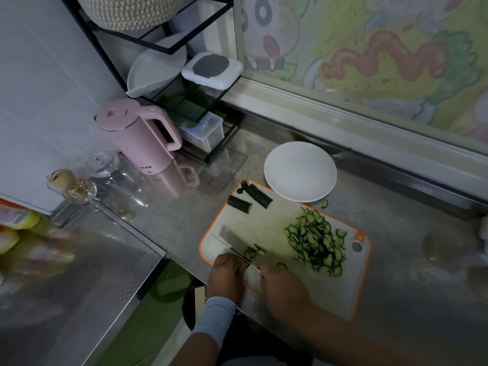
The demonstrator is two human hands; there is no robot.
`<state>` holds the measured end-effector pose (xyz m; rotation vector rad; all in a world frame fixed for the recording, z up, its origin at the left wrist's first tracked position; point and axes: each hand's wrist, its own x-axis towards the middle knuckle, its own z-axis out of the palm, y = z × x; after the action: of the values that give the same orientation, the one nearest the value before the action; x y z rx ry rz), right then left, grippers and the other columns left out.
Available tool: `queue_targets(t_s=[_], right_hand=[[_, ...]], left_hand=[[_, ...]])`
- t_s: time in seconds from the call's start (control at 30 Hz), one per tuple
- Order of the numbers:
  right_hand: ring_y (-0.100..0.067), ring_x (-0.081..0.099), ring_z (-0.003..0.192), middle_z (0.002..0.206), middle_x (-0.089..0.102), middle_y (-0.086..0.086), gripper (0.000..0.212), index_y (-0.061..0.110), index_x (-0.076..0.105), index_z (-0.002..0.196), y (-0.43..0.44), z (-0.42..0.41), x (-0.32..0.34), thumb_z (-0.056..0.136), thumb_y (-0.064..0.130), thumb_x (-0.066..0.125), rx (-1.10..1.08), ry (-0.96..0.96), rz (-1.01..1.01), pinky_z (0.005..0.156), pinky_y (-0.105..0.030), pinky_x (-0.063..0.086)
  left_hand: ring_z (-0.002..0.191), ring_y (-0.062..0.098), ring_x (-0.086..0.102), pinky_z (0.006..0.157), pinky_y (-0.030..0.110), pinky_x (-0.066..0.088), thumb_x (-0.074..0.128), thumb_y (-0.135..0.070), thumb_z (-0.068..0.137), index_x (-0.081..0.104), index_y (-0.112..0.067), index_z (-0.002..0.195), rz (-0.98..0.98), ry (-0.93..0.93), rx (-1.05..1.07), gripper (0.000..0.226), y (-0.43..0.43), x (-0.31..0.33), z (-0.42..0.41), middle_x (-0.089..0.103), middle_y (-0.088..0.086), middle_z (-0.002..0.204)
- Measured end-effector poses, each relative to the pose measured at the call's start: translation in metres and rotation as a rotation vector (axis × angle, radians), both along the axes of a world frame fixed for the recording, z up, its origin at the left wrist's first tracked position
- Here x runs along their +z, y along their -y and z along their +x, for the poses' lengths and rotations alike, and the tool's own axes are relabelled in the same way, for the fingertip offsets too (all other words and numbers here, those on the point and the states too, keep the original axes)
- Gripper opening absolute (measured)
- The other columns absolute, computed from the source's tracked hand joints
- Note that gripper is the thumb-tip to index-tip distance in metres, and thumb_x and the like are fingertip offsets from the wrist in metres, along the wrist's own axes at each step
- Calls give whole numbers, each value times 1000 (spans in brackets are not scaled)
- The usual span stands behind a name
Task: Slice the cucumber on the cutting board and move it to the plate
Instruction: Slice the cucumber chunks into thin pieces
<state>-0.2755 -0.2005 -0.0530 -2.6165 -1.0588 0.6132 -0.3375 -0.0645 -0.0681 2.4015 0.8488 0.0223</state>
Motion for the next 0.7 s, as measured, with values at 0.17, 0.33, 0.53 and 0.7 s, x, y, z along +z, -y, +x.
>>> queue_targets(t_s=[0.17,0.33,0.53,0.7], right_hand=[[-15,65,59,68,65,-3,35,18,64,103,-5,0,2,71,23,76,3,77,-79,49,-23,47],[-16,66,58,67,65,-6,29,18,56,102,-17,1,1,76,19,70,9,92,-50,50,-25,48],[-24,64,95,105,66,-5,31,20,42,129,-11,-5,-6,99,19,33,10,62,-44,74,-32,48],[-16,66,70,81,68,-1,31,21,59,113,-2,-6,-3,83,25,66,11,124,-51,56,-25,48]], left_hand=[[92,20,55,76,20,37,62,-26,87,69,-13,88,-9,-36,27,15,-1,-5,-2,60,3,91],[93,21,55,77,22,39,58,-28,89,68,-13,88,7,-60,20,19,-1,-6,-1,60,4,93],[100,16,55,84,20,40,57,-28,89,73,-16,94,25,-26,5,21,-2,-8,-3,65,-1,102],[94,17,58,79,19,40,60,-26,88,73,-14,91,43,-4,26,18,-1,-11,-4,66,1,98]])
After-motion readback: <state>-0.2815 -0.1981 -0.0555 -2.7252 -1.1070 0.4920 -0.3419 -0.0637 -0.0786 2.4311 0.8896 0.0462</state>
